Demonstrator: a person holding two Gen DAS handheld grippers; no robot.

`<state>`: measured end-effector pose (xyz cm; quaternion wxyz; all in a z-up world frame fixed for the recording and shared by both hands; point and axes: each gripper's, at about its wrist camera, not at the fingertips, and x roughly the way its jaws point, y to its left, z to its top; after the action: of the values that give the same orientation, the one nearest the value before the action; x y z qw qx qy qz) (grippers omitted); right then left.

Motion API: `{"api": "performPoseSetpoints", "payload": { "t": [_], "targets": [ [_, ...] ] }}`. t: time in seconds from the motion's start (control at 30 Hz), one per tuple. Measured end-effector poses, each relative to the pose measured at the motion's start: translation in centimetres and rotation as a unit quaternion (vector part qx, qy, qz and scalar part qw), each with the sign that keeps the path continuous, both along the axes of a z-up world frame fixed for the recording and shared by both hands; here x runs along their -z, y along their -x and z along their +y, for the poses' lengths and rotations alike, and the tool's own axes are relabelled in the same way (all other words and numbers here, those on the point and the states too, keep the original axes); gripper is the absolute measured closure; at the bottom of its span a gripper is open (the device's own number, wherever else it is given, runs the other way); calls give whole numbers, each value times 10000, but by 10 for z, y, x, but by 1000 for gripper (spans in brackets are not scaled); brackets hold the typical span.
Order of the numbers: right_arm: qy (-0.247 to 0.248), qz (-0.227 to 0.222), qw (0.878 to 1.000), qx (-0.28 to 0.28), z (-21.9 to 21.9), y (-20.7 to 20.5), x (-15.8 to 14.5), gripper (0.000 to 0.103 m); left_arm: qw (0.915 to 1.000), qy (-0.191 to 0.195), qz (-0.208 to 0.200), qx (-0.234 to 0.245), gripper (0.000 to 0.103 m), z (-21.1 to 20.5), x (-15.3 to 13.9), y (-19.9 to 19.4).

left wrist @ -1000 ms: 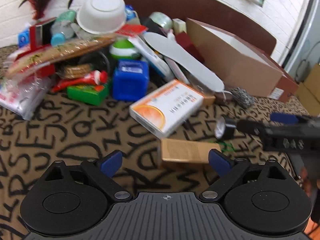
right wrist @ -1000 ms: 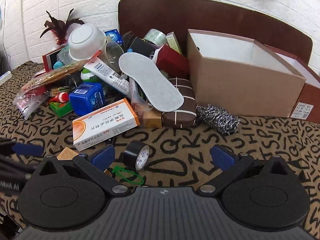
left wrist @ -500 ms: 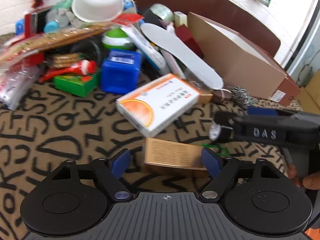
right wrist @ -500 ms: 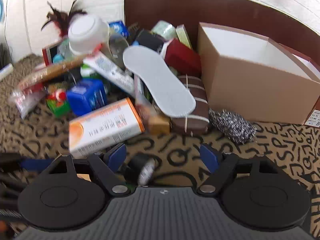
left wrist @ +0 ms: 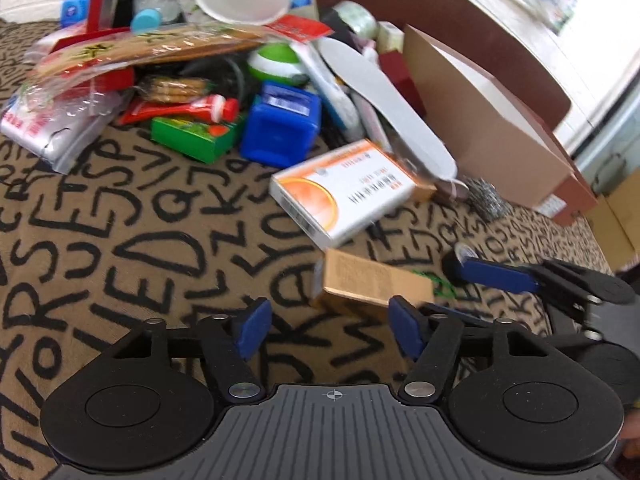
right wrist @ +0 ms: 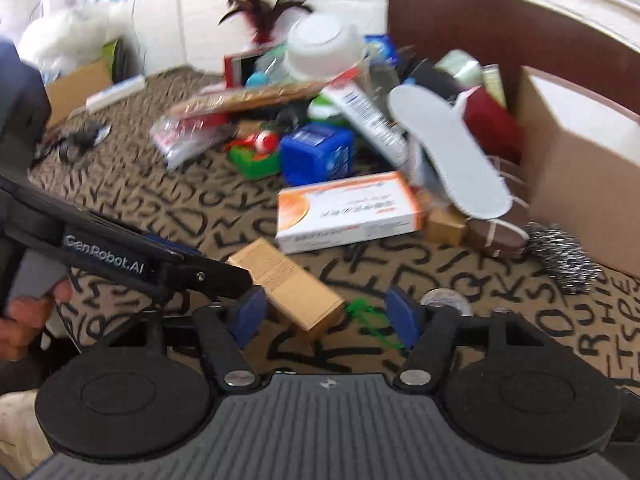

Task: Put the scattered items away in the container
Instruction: 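Grasp the tan cardboard box with the left gripper while the right gripper grasps a small black tape roll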

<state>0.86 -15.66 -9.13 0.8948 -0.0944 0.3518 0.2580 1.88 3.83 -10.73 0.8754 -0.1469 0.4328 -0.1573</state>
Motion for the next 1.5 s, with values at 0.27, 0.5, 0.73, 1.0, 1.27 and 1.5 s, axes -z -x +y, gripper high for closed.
{"api": "performPoseSetpoints", "payload": {
  "t": [0.27,0.5,0.73,1.0,1.27,1.5],
  "targets": [
    [-408,619,9945,-741,18,6,15,66,9999,-38,-42,-110,27,4,-3,5],
    [-269,271,9989,-281,2,3,1,66,9996,-66,-58,-250,24,2,-5,0],
    [-298,95,9959,847,-44,-12,-3,65,9980,-292,91,-548,16,-25,1,-20],
    [-319,81,9974,643,-35,-10,3,65,9932,-935,-133,-681,18,-17,6,-19],
    [-257,58,9916,1266,-54,-24,5,65,9919,-1157,-97,-516,19,3,4,-9],
    [-169,161,9898,1403,-60,-29,12,69,9920,-1235,-177,-191,46,-9,2,-16]
  ]
}}
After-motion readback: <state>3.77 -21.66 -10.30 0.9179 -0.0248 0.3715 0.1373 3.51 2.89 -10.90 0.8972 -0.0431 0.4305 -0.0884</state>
